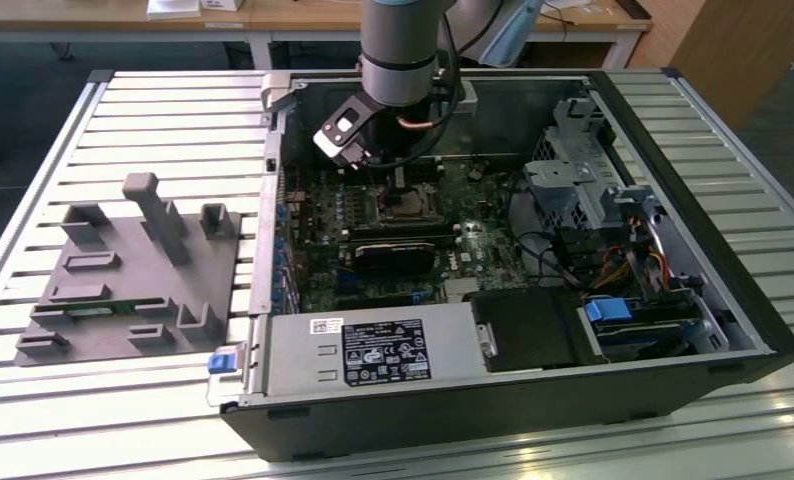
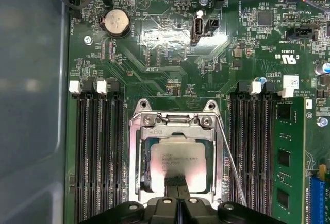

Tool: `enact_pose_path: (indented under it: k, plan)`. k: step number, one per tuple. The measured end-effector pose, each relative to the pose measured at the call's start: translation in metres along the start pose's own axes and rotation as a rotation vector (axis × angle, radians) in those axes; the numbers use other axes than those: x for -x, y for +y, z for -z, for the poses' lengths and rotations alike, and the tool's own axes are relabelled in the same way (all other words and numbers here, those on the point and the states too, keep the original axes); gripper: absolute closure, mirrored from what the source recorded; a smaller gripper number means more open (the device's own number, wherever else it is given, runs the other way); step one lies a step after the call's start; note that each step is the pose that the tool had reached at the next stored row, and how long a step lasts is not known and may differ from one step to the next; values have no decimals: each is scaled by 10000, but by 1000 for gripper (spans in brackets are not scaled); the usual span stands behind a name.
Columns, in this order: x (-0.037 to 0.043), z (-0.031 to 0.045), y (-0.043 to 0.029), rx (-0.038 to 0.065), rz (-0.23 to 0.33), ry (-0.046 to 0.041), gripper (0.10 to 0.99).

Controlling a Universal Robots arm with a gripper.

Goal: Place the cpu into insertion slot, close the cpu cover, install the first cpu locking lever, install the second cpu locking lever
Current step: 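Close the cpu cover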

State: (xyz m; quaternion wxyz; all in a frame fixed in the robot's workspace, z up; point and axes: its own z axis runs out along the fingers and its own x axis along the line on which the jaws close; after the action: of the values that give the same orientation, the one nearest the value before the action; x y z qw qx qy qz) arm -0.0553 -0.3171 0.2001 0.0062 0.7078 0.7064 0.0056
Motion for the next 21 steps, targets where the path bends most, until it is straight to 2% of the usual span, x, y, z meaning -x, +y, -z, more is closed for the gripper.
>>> enact_pose_path:
  k: [8,11,14,21]
  plan:
    - [-1,-15,21,4,-1,28,980]
    - [-4,7,24,15,-2,46,980]
    - [-1,62,23,4,-1,33,980]
    - [-1,66,60,-6,-1,30,980]
